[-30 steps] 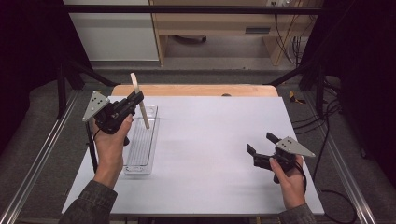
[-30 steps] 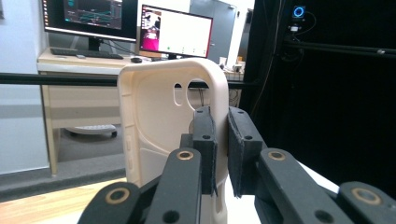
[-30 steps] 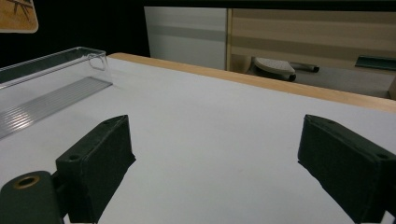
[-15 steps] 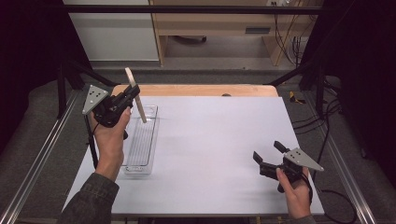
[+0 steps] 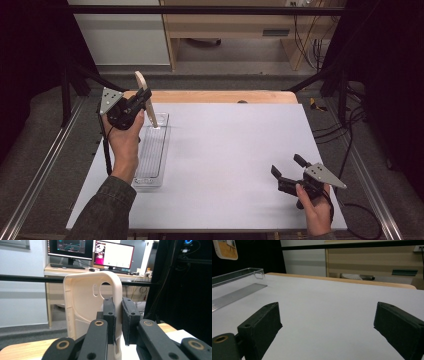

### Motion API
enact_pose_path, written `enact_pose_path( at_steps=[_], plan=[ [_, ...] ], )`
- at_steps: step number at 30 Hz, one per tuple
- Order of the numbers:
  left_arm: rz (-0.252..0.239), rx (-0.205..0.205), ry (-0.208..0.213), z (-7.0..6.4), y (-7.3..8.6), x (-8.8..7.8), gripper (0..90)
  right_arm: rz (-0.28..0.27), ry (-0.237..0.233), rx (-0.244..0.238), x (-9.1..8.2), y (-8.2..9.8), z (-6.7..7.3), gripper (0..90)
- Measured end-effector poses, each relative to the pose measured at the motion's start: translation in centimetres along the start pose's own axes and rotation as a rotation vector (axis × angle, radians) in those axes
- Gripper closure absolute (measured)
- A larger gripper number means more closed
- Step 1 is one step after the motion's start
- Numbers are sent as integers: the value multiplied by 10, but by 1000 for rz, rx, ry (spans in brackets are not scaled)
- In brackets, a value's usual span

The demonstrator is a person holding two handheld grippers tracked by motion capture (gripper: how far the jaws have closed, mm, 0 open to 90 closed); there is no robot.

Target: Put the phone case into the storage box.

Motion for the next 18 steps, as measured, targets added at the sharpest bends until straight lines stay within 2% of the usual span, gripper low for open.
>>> enact_pose_path(
  at_steps=[8, 11, 14, 18],
  plan=[
    [5, -13, -27, 9, 7, 10, 820, -11, 18, 2, -2, 1, -6, 71],
    [6, 2, -47, 11, 9, 15, 819, -9, 20, 1, -2, 3, -6, 71],
    [4, -2, -51, 12, 10, 17, 820, -8, 22, 5, -2, 4, -7, 71],
    [13, 19, -65, 13, 13, 21, 819, -13, 25, 15, -2, 5, -8, 71]
  ],
)
Point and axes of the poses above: each handheld gripper's, and its own axes: x roughly forward along the jaws, y roughly out of its underside, z roughly to its left, the point moved 5 cm from there along x, roughly forward along the jaws, and after that the axes turned 12 degrees about z, right-handed, at the moved point
